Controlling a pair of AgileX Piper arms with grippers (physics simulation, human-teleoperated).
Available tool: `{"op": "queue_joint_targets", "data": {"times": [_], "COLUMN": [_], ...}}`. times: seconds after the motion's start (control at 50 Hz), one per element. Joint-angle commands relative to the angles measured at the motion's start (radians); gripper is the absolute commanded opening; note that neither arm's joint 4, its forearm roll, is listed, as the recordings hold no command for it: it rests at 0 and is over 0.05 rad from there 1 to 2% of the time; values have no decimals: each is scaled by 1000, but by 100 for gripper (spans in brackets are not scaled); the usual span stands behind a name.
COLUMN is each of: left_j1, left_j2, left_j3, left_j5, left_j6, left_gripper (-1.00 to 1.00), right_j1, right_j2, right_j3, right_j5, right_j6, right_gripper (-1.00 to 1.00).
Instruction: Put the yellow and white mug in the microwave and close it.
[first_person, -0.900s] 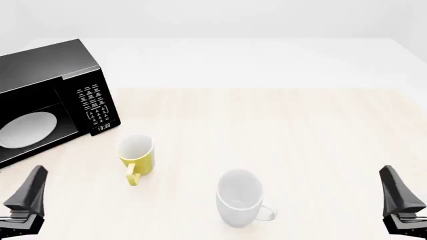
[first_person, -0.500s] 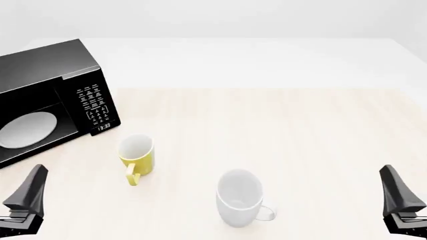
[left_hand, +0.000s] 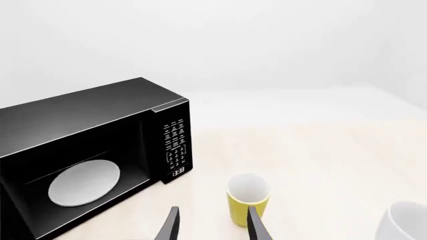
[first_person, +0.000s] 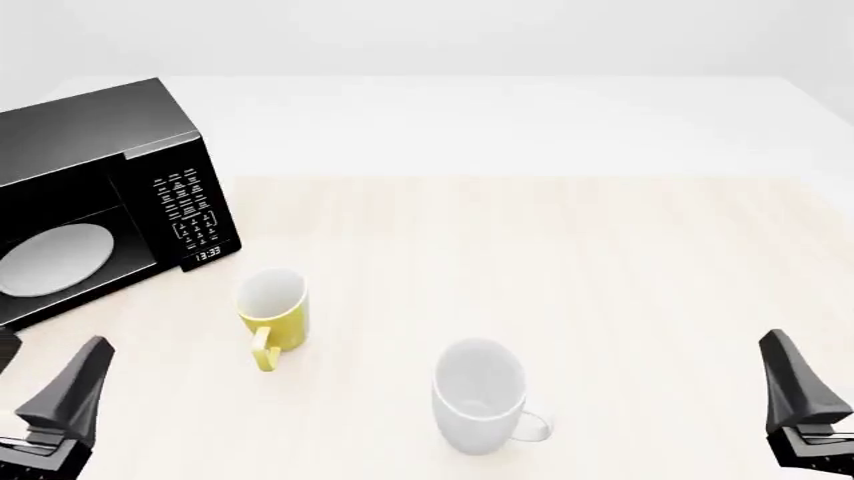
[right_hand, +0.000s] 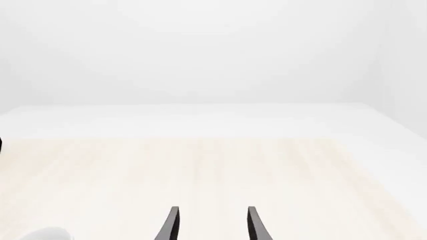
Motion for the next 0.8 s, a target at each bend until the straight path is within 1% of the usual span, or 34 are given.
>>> {"op": "queue_joint_targets", "data": {"times": [0.02, 0.16, 0.28, 0.32, 0.4, 0.46, 0.52, 0.54, 0.8], "left_j1": [-62, -102, -119, -124, -139, -146, -156, -154, -183], "left_j2": [14, 23, 101, 150, 182, 233, 276, 313, 477], "left_j3": [-29, -38, -22, -19, -16, -12, -10, -8, 3], "left_j5": [75, 87, 23, -16, -46, -85, -121, -149, -281], "left_j6": [-21, -5, -17, -26, -25, -53, -64, -75, -100], "left_gripper": [100, 100, 100, 100, 100, 100, 100, 100, 100], "right_j1": [0, 0, 0, 0, 0, 0, 0, 0, 0], "right_j2": [0, 0, 0, 0, 0, 0, 0, 0, 0], "right_j3": [0, 0, 0, 0, 0, 0, 0, 0, 0], "right_j5": [0, 0, 0, 0, 0, 0, 0, 0, 0], "right_j6": [0, 0, 0, 0, 0, 0, 0, 0, 0], "right_gripper": [100, 100, 100, 100, 100, 100, 100, 100, 100]}}
